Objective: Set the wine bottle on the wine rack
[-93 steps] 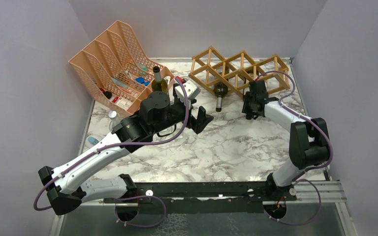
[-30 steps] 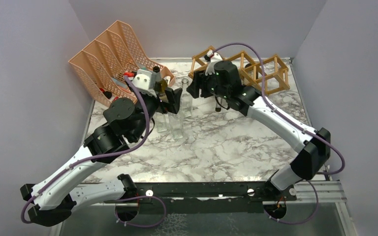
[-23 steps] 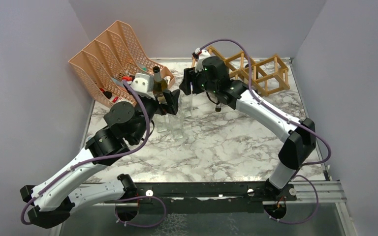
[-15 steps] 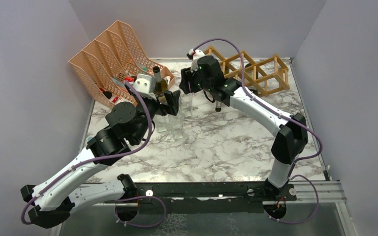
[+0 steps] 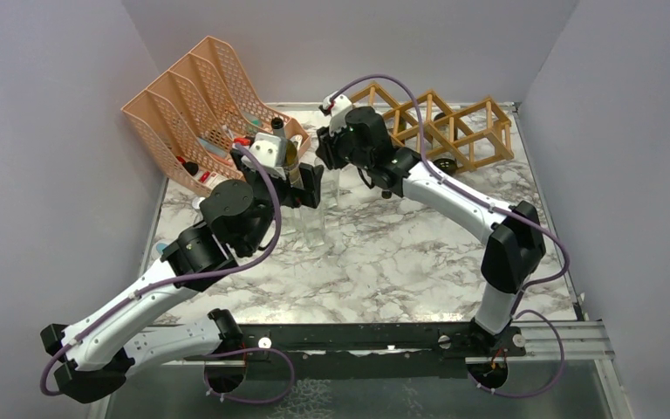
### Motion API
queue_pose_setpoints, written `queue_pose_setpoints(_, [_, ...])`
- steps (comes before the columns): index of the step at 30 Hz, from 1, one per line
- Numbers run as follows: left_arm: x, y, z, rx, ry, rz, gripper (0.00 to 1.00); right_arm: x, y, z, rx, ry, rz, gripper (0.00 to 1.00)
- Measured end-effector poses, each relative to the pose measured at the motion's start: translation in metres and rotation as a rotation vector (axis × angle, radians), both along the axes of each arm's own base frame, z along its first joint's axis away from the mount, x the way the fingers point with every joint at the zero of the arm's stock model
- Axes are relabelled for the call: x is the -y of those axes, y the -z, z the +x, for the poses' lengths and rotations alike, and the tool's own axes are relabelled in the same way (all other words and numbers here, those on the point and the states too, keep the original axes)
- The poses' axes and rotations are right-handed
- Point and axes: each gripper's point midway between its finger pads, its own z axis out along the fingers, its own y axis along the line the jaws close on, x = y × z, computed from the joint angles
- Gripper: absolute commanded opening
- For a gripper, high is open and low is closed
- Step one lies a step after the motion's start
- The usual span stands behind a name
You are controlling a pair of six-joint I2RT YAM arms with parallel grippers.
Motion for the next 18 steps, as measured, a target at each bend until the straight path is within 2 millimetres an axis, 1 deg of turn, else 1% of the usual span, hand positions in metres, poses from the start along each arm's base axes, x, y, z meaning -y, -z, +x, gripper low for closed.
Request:
queue_pose_setpoints(5, [0.007,0.01,0.003,-0.023,0.008,0.03,0.99,0.007,-0.002,-0.007,0.022,-0.001,0.003,0.08])
queue_pose_setpoints(10, [0.009,0.01,0.003,-0.026,0.019,0.026,0.99,0.028,-0.008,-0.027,0.022,0.008,0.006,0.07])
queue_pose_setpoints(12, [0.012,0.01,0.002,-0.026,0.037,0.022,0.99,0.039,-0.017,-0.038,0.023,0.017,0.023,0.07])
queue_pose_setpoints(15, [0.019,0.01,0.0,-0.022,0.07,0.011,0.99,0.058,-0.038,-0.057,0.03,0.036,0.062,0.07])
queue_pose_setpoints(18, [0.029,0.018,-0.001,-0.027,0.106,0.005,0.99,0.078,-0.055,-0.076,0.036,0.058,0.097,0.06])
